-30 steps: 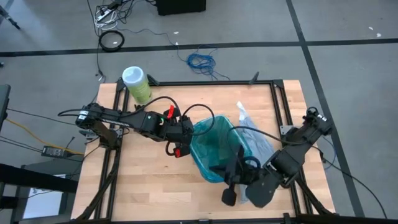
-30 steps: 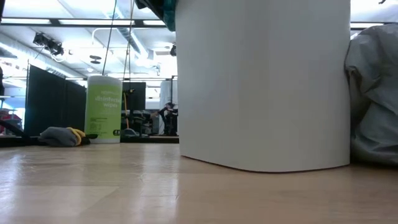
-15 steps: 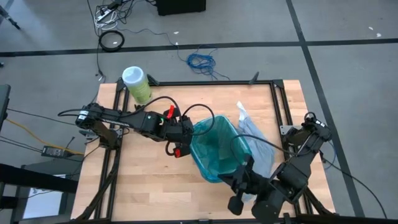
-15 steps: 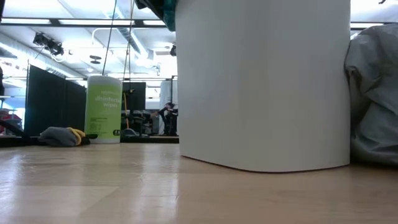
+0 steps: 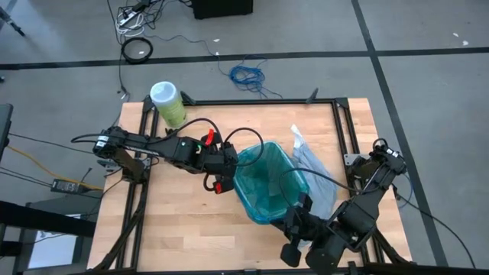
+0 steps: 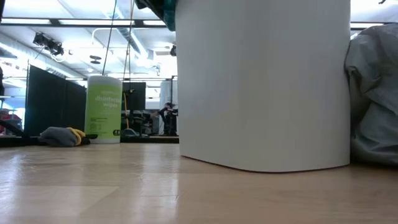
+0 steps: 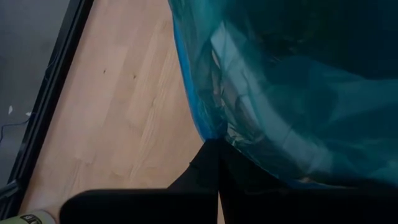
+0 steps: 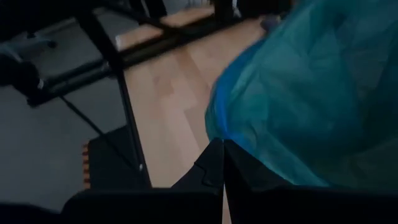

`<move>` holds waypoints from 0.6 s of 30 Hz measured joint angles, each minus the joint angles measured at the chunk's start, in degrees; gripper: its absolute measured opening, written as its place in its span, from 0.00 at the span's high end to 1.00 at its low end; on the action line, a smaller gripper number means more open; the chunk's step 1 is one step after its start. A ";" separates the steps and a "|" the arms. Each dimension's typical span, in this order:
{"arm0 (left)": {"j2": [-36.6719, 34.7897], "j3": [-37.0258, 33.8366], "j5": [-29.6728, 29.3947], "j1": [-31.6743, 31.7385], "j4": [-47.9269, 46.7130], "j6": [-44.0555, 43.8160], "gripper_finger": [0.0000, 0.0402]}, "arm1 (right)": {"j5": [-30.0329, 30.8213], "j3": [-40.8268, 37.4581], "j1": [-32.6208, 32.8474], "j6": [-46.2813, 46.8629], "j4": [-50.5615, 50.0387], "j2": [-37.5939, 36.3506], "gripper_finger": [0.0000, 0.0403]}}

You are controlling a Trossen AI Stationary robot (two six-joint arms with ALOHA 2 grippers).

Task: Place trash/remove bag and relplace
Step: Put the new blue trash bag into the trash bin

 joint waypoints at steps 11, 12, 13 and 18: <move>0.00 0.00 0.07 -0.01 0.50 -2.55 1.00 | -3.58 -0.06 -0.53 0.79 -3.28 -0.02 1.00; 0.00 0.00 0.07 0.00 0.78 -3.08 1.00 | -3.89 -0.06 -0.75 0.78 -3.55 -0.02 1.00; 0.00 0.00 0.07 -0.01 1.15 -3.58 1.00 | -3.99 -0.06 -0.87 0.66 -3.80 -0.02 1.00; 0.00 0.00 0.09 -0.02 1.57 -4.66 1.00 | -4.25 -1.57 -1.62 0.40 -3.82 -0.11 1.00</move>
